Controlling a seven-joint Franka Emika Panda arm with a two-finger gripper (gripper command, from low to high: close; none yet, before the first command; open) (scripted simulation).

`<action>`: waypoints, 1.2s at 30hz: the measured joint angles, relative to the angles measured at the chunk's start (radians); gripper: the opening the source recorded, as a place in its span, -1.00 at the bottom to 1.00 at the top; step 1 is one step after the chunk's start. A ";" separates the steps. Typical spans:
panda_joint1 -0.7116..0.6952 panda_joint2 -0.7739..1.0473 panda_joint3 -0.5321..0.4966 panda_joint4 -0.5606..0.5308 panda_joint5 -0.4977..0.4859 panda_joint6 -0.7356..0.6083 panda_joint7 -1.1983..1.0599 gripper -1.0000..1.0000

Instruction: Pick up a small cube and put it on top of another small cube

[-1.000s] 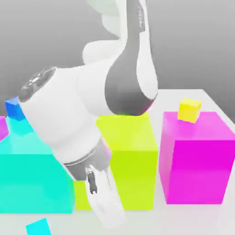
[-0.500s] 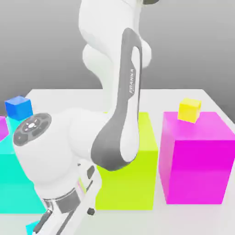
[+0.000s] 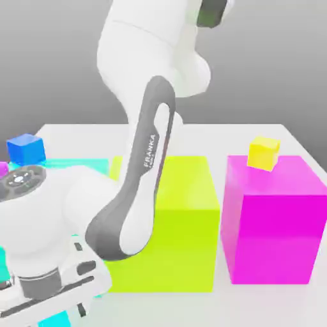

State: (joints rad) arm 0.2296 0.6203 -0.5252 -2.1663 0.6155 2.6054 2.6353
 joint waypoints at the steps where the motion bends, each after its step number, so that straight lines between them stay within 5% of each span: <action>1: 0.000 0.000 0.000 0.000 0.000 0.001 0.000 -1.00; 8: 0.044 -0.111 -0.066 -0.033 -0.082 -0.064 0.060 -1.00; 16: 0.059 -0.196 -0.023 0.092 -0.260 -0.242 -0.228 -1.00; 36: -0.174 -0.387 0.009 0.102 -0.285 -0.551 -1.033 -1.00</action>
State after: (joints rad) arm 0.0556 0.2330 -0.5166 -2.0645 0.3301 2.0547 1.6026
